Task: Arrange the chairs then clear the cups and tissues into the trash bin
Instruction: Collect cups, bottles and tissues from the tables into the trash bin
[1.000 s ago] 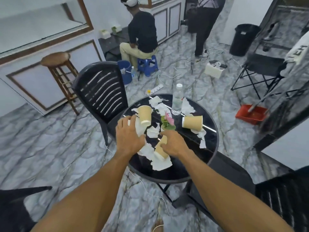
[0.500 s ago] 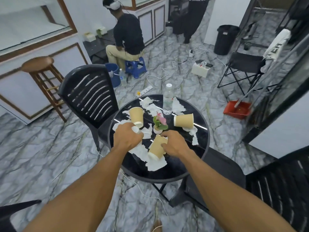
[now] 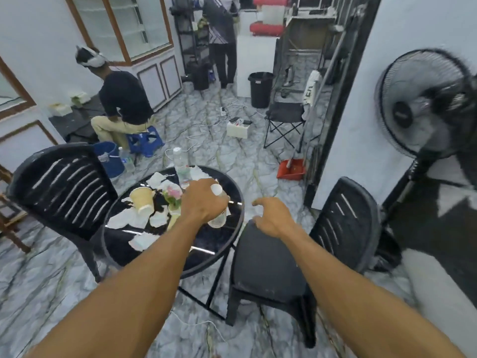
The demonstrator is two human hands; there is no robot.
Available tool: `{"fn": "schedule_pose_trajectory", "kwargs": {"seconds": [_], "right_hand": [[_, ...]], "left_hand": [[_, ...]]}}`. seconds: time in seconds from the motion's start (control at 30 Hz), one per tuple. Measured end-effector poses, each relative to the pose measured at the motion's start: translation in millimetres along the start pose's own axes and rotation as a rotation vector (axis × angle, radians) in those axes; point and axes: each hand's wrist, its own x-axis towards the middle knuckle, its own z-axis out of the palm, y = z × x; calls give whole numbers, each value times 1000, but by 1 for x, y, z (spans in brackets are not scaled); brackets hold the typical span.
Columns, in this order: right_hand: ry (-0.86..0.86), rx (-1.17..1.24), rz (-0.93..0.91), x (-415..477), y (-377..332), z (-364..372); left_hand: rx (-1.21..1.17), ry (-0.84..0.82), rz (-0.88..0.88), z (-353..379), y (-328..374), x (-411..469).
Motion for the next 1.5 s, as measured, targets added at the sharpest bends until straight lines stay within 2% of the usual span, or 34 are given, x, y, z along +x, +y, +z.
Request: {"fn": "schedule_pose_trajectory", "kwargs": {"seconds": [0.13,0.4,0.53,0.67,0.8,0.9,1.03,1.23,1.4,1.5], "right_hand": [[116,-33,152,-47,65,-63],[389,-78,508,-176,178,-159],[491,-76,746,-275,232,-179],[607,-5,995,-393,274,-162],[681,94,1239,-515,304,-133],[724,165,1401,-599,320,-106],[764,287,1542,-683,339,-60],[741,469,1664,-773,362,5],[810,555,1731,-819,373,31],[827,578,1741,-830,378,39]], "left_hand": [[-100,-101,143,35,93,-18],[-254,-291,587,118,276,-73],[-300,-465,790,167,355,-129],[-335,-672,955,217,401,-225],[-276,-899,1092,257,432,-340],[-208,-1052,1130,283,441,-426],[-116,-1235,1196,322,444,-526],[-10,-1402,1206,365,436,-635],[4,-1449,1204,378,435,-689],[101,-1458,1335,390,429,-702]]}}
